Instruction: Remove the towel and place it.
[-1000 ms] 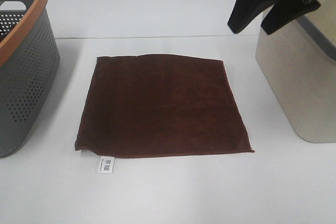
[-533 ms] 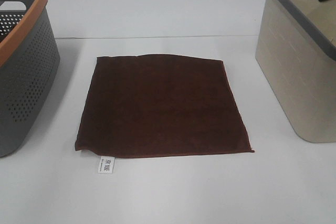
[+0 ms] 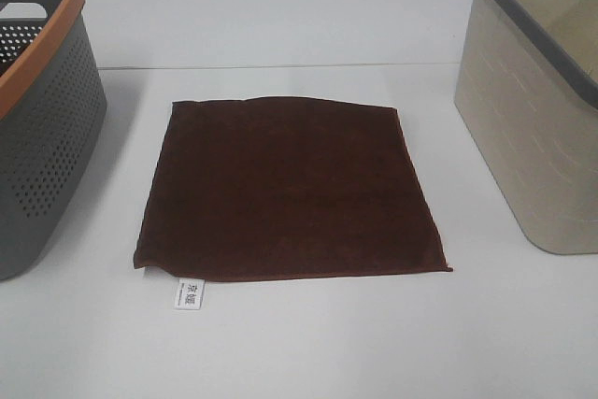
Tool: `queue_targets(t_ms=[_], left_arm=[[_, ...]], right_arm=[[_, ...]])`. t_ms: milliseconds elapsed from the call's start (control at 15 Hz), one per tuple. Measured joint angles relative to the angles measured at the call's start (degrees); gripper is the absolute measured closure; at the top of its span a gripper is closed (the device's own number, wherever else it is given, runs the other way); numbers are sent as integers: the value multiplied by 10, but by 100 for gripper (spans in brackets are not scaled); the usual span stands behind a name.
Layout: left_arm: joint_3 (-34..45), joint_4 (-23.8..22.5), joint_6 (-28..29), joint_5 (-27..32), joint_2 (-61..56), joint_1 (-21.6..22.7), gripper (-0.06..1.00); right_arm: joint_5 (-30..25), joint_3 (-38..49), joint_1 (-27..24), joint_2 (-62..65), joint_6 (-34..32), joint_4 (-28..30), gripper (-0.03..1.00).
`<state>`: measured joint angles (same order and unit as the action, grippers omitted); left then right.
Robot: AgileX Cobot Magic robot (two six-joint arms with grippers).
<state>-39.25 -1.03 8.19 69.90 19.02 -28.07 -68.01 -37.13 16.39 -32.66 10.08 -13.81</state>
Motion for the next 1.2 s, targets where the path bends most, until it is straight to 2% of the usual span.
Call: queue_targets(t_ms=[133, 267, 600, 1200], left_arm=[[50, -2, -4, 1, -71, 0, 6], [69, 5, -19, -6, -125, 0, 6], [75, 65, -120, -29, -169, 0, 6], [78, 64, -131, -34, -169, 0, 6]], right_arm=[[16, 42, 0, 64, 0, 13, 28], [27, 63, 0, 118, 1, 29, 28], [58, 82, 0, 233, 26, 28, 28], [63, 82, 0, 238, 29, 27, 28]])
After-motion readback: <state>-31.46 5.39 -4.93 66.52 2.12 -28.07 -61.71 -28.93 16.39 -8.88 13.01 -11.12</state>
